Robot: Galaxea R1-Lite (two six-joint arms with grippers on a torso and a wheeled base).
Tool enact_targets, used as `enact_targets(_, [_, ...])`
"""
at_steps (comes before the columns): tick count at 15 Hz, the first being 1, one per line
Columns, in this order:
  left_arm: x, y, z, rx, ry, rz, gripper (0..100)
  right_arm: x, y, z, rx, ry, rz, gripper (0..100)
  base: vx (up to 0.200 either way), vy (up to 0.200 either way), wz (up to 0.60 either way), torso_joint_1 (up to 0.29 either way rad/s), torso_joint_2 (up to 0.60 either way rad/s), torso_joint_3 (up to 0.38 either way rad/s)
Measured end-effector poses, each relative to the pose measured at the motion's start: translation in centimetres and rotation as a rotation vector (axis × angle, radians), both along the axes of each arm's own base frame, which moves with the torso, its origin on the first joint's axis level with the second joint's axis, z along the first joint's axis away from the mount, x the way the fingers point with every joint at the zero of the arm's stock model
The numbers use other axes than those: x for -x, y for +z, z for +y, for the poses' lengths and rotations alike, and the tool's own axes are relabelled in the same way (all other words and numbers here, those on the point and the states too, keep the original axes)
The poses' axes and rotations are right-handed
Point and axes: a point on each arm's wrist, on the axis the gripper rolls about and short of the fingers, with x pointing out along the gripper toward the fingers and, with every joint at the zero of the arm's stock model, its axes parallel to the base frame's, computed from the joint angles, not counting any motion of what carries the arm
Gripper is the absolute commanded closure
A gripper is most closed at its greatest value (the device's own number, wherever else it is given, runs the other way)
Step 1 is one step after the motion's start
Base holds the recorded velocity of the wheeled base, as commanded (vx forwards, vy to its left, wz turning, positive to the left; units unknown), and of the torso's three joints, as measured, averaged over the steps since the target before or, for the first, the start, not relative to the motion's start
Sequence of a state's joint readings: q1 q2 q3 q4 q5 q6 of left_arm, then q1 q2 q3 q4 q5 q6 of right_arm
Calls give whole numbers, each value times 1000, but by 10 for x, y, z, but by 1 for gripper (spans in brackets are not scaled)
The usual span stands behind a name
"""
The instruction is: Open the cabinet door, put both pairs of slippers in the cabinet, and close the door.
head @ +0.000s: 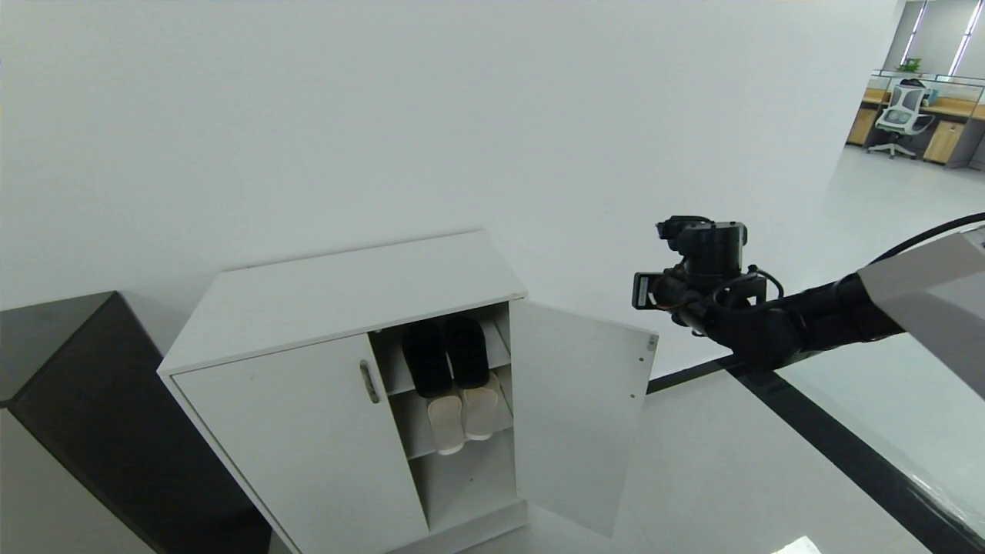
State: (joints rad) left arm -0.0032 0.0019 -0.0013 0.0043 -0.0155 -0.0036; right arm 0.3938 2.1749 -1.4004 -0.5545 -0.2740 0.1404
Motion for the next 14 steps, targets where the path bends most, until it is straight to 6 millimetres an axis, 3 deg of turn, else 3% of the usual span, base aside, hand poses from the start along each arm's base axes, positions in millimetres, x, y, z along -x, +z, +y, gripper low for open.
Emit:
enact_targets(3, [0, 0, 0, 0, 0, 0, 100, -28, -25, -1, 5, -23, 12, 100, 0, 0, 0, 0, 0, 0])
enact_targets(6, [0, 0, 0, 0, 2, 0, 100, -43, -49, 0, 16, -32, 39, 100, 0, 0, 0, 0, 0, 0])
enact_targets(14, [0, 0, 0, 1, 2, 0, 100, -45, -73, 3, 37, -33, 89, 100, 0, 0, 0, 0, 0, 0])
